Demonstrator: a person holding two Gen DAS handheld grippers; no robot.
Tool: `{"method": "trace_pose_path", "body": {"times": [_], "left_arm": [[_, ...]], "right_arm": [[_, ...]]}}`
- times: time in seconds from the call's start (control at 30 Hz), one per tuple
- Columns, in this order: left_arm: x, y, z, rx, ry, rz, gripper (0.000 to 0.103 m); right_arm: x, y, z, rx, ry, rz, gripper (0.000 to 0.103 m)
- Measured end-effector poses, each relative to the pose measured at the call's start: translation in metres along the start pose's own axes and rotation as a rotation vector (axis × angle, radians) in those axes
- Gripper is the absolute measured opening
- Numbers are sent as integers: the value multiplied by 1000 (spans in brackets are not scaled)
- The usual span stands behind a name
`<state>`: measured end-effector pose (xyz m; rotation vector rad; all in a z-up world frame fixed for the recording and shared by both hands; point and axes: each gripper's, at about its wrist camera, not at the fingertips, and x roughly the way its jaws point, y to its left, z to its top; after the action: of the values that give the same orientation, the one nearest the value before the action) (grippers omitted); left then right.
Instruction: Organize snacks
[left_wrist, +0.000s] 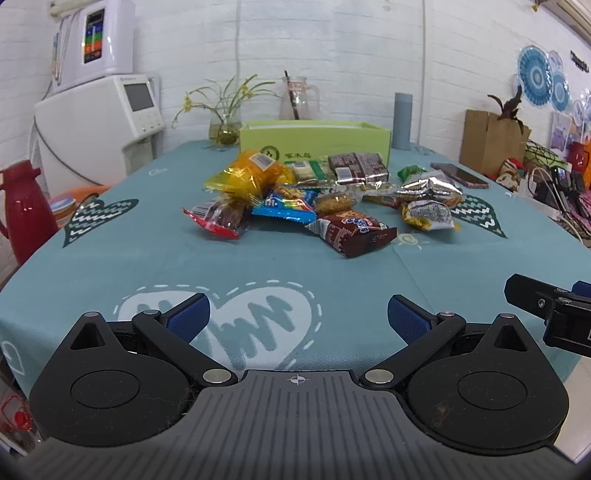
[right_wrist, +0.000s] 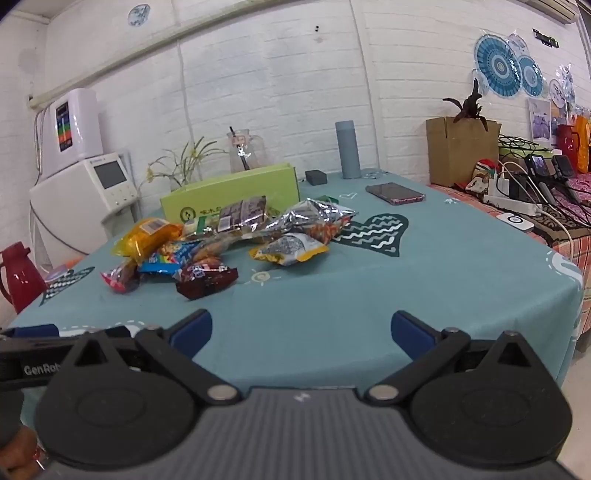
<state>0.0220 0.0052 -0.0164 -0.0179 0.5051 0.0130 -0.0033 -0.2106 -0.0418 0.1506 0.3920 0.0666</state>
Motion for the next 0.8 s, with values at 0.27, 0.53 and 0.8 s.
{"method": "trace_pose_path", "body": {"times": [0.27,0.53,0.8], "left_arm": [[35,14,25,-55,43,-90,90],[76,41,50,-170,166,-144,86],[114,78,67,-285,258,-156,86]], "right_arm": [[16,-8,0,-48,-30,27,103],[92,12,26,-107,52,114,103],[121,24,19,-188,173,79,103]]}}
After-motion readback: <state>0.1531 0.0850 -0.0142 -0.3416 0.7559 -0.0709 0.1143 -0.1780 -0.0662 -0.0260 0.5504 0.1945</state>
